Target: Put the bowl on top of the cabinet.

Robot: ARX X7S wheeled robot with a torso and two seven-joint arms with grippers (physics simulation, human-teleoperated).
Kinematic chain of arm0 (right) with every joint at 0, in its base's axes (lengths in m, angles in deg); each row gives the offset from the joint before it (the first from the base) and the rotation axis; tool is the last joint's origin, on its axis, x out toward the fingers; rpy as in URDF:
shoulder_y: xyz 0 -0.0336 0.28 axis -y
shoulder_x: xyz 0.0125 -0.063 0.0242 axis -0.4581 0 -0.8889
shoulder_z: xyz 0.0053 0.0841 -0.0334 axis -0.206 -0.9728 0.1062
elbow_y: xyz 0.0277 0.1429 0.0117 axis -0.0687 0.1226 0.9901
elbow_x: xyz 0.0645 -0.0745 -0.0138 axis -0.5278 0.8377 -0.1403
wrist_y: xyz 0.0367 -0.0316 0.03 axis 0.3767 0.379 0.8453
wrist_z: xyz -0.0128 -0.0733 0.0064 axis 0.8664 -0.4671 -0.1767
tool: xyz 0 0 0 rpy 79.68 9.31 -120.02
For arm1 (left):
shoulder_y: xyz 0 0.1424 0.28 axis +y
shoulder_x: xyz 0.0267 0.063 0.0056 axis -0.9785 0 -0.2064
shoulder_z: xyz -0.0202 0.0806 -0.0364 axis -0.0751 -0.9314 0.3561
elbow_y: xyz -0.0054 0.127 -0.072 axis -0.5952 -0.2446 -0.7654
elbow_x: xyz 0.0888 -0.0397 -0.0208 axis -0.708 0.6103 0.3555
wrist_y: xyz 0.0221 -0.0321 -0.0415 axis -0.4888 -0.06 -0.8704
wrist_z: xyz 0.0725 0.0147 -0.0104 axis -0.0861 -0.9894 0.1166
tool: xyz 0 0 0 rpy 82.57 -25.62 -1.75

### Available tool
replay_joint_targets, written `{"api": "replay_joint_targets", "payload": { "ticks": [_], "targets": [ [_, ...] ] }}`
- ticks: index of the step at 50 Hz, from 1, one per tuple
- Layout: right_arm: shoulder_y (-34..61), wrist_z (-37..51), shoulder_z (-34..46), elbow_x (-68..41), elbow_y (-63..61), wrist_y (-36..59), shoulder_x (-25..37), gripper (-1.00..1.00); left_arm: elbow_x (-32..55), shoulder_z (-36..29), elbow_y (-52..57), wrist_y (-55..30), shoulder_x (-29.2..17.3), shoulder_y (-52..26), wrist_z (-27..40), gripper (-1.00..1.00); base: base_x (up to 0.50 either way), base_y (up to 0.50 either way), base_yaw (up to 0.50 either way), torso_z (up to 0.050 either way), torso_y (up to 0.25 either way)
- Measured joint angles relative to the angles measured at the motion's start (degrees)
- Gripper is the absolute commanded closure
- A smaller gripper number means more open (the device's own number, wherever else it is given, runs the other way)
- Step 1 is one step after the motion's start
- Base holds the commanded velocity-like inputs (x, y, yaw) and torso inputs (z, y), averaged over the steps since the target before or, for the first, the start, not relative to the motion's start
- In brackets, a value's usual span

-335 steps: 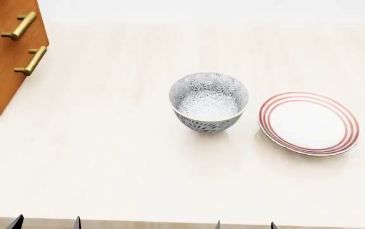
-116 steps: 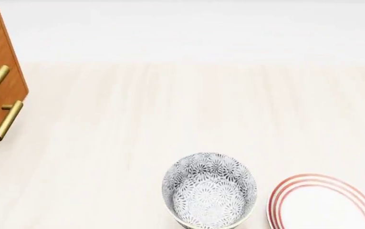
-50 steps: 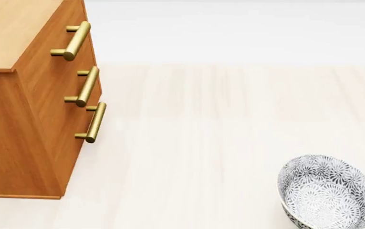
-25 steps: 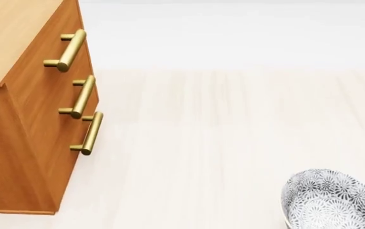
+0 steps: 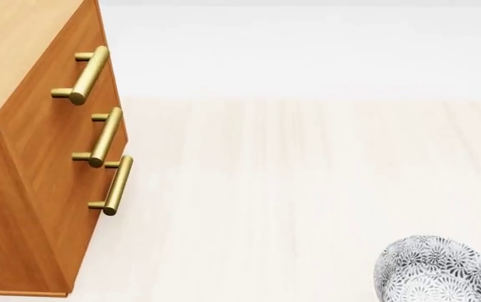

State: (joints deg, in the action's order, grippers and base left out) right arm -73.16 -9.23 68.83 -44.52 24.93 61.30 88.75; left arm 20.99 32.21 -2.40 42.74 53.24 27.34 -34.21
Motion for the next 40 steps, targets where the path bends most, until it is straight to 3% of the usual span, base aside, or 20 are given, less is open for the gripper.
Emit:
{"api": "replay_joint_targets", "payload": {
  "ticks": [40],
  "targets": [
    [-4.35,-0.92,-12.14,-21.52,0.43,-9.52,-2.99,-1.0,1.19,-0.9,-0.23,-0.22,-0.8,-0.48,0.68,-1.0,0.0,0.0,0.0,0.0,0.0]
  ]
}}
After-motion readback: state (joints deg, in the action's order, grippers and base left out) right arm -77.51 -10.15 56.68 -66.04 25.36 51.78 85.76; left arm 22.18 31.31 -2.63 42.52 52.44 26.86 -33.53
